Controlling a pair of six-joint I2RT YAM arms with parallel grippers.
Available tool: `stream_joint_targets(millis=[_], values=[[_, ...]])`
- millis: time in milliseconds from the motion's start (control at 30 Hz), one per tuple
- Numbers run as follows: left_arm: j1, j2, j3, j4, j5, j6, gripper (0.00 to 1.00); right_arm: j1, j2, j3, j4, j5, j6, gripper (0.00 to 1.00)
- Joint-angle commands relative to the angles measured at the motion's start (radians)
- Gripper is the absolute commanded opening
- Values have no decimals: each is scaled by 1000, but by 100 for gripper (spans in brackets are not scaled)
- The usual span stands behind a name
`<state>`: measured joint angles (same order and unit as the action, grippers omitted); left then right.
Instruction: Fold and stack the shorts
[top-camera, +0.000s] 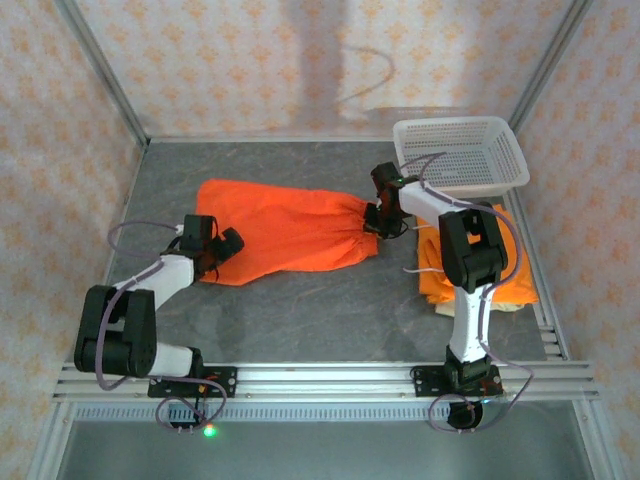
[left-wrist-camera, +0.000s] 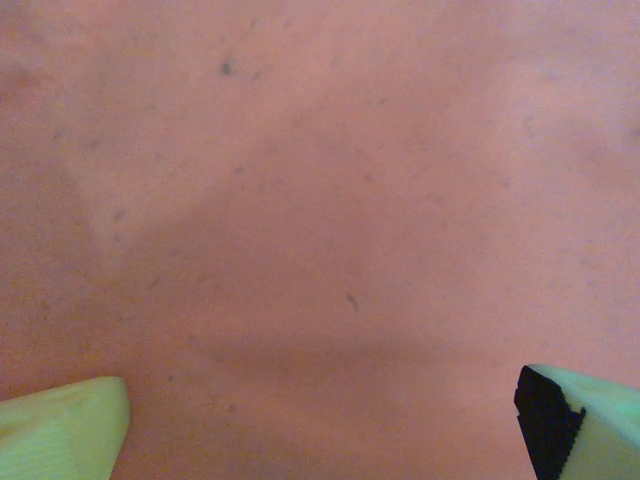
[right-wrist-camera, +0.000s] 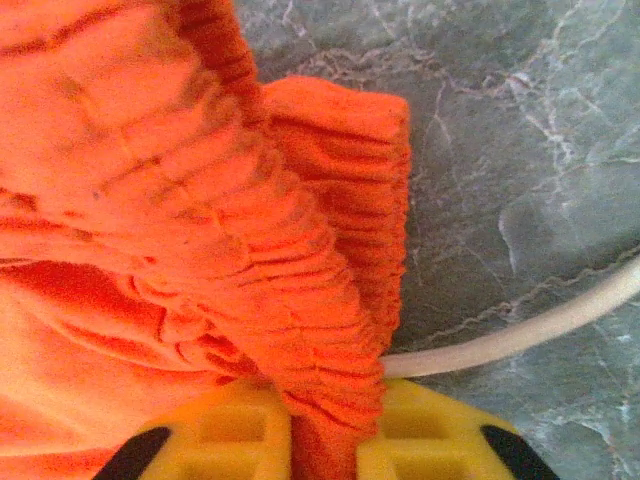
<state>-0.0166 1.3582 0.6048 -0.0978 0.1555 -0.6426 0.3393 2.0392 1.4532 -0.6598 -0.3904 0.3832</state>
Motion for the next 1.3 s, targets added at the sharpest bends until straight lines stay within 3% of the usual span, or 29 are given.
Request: stream_joint_targets(millis=[0,33,333,567,800,1000,1267], values=[[15,-111,13,-40,12,-26,100,7,45,-14,-8,110,-5,6],[15,-145,21,-55,8,-26,100,9,40,-6,-21,138,-13,0],[29,-343,78,-171,-7,-14,100,47,-45,113,-219,409,-121,0],[32,-353,73,-168,-2,-24,100,119,-77,298,-464,746,-274,0],[32,-347,65,-158,0,-34,100,129,-97,410,-599,1026,-375,0],[32,-349,57,-154,2,-38,100,143,-82,533,-672,1119,-402,0],[32,-348,39,-148,-3,-40,100,253,34,738,-840,1171,-323,0]])
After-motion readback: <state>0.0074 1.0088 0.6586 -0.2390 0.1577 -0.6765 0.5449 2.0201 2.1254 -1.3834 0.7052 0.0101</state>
